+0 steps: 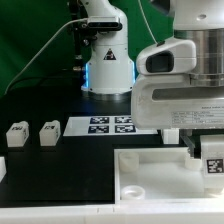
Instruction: Assemble one leg
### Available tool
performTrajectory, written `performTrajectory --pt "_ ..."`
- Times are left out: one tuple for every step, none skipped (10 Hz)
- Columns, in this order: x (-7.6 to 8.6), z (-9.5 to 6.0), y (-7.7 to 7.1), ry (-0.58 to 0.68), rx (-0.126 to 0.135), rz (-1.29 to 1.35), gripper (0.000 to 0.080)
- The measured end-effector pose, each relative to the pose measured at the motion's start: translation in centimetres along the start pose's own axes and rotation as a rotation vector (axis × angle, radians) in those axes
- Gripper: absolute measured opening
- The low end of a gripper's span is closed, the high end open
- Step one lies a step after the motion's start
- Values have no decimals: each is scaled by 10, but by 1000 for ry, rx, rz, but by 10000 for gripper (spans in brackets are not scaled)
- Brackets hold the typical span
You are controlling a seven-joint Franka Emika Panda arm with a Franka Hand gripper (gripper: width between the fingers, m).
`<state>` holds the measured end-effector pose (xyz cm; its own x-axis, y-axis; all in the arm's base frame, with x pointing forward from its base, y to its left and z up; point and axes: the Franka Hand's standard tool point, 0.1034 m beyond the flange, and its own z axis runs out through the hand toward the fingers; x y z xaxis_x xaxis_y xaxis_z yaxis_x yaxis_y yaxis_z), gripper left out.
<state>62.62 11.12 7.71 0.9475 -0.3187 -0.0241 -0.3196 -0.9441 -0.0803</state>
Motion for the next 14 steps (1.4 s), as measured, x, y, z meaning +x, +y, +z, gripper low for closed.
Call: performTrajectory --pt "0 0 -1 -1 3 102 292" --pt "-1 0 -1 -4 7 205 292" --pt "0 1 -2 -7 12 294 292" --pt "2 1 -2 -20 33 466 292" --pt "2 2 -2 -32 47 619 292" --pt "2 2 -4 -39 56 770 292" --pt "1 3 -7 -42 69 924 292" --pt "1 4 -9 -45 93 1078 292" --pt "1 5 -9 -40 145 1248 292" --pt "-1 5 -12 -42 154 1330 292" --pt "-1 5 -14 -41 154 1329 292" --pt "-1 6 -13 -38 153 1294 292" --pt "-1 6 -13 -36 153 1264 399" --pt "-2 6 -14 -36 153 1265 536"
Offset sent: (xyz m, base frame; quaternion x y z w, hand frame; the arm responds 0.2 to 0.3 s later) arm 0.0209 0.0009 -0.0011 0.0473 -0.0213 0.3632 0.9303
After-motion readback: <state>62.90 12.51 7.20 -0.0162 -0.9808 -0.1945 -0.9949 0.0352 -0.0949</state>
